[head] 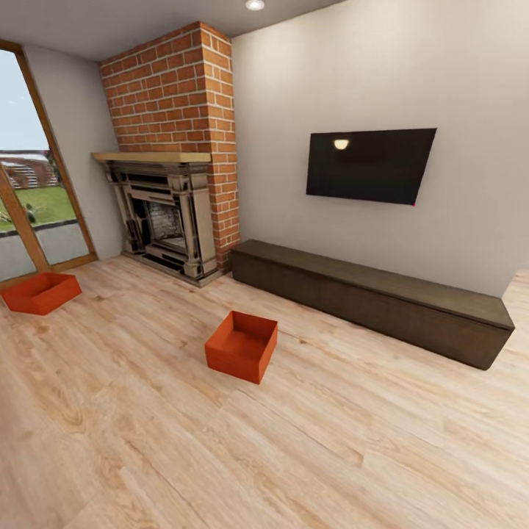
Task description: Move the two storage containers from the living room to the garage. In the garage, place one container on the floor and stack the other container on top of it (either order is fine).
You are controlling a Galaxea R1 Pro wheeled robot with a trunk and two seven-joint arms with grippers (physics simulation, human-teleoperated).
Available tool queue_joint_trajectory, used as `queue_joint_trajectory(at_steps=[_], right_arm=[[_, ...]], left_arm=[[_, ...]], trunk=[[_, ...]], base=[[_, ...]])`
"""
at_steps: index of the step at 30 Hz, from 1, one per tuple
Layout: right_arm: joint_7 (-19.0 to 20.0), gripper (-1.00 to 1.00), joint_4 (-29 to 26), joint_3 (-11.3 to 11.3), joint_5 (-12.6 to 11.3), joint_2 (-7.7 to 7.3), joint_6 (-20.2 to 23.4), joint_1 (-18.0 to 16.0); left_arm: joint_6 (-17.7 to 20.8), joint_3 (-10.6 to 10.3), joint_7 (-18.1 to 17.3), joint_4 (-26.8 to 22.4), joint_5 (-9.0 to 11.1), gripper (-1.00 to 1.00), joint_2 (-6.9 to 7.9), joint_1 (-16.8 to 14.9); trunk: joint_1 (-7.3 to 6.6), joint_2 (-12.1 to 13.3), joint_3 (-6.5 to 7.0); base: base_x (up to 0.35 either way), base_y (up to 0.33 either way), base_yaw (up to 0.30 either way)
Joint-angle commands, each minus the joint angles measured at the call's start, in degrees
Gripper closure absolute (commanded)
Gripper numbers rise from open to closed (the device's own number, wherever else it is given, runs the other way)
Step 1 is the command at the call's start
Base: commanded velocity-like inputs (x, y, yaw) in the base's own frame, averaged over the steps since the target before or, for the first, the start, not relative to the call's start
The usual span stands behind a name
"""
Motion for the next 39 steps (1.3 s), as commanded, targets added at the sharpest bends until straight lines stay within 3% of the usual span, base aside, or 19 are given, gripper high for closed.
queue_joint_trajectory(at_steps=[1, 8, 20, 39], right_arm=[[0.1, -1.0, 0.16, -0.49, 0.35, -0.03, -0.3, -0.07], [-0.03, -1.0, 0.16, -0.48, 0.39, -0.02, -0.37, -0.07], [-0.04, -1.0, 0.16, -0.49, 0.39, -0.03, -0.39, -0.07], [-0.04, -1.0, 0.15, -0.49, 0.39, -0.1, -0.39, -0.07]], left_arm=[[0.07, 0.08, 0.02, -0.13, 0.58, -1.0, -0.02, 0.04], [0.0, 0.14, 0.04, -0.21, 0.51, -1.0, -0.02, 0.04], [-0.11, 0.15, 0.04, -0.26, 0.49, -1.0, -0.08, 0.04], [0.07, 0.15, 0.04, -0.14, 0.58, -1.0, -0.03, 0.04]], trunk=[[0.04, -0.02, -0.04], [0.04, -0.02, -0.15], [0.04, -0.02, -0.4], [0.04, -0.02, -0.43]], base=[[0.331, 0.119, 0.0], [0.258, 0.099, 0.139], [0.016, 0.004, 0.239], [0.294, 0.0, 0.018]])
